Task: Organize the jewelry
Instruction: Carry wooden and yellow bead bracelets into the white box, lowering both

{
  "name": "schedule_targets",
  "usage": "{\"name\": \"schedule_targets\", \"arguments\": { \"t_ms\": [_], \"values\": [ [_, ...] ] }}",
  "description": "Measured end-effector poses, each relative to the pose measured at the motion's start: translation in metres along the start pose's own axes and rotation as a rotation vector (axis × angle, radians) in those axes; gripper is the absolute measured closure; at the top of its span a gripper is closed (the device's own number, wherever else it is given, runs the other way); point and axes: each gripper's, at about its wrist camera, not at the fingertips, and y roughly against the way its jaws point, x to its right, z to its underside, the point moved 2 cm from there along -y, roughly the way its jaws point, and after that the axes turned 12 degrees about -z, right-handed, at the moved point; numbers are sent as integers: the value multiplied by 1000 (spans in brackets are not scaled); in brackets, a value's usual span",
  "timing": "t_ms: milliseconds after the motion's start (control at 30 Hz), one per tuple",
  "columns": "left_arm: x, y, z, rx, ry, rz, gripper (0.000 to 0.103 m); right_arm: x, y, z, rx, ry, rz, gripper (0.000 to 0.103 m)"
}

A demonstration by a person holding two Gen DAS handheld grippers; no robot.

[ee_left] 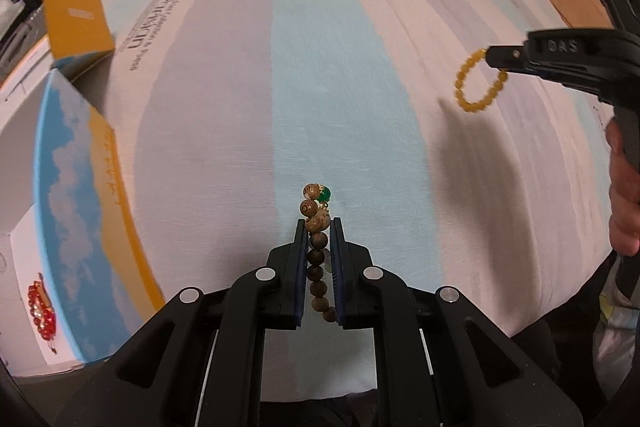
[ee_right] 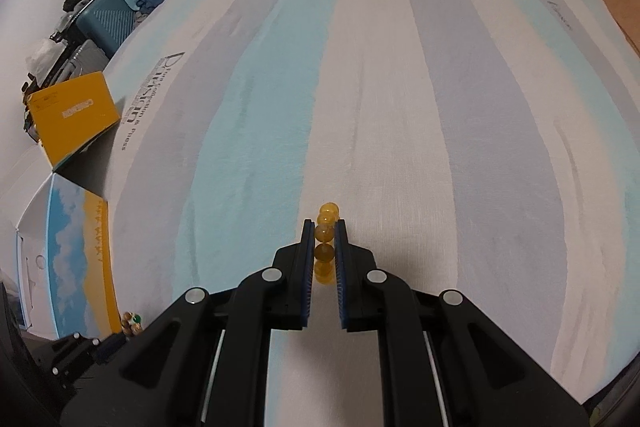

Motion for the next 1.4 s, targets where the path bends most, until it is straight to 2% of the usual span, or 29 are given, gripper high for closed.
{"name": "schedule_targets", "arguments": {
  "t_ms": [267,567,1033,1400],
  "values": [
    [-31,21,1,41,33,-39,93,-26,22,8,27,43,24,94],
    [-73,42,5,69,101,-74,93,-75,46,14,61,120,1,94],
    [-150,79,23,117,207,-118,93,-183,56,25,78,247,-68,94],
    [-252,102,50,132,334,-182,93,-294,50,43,77,371,-166,94]
  ]
}}
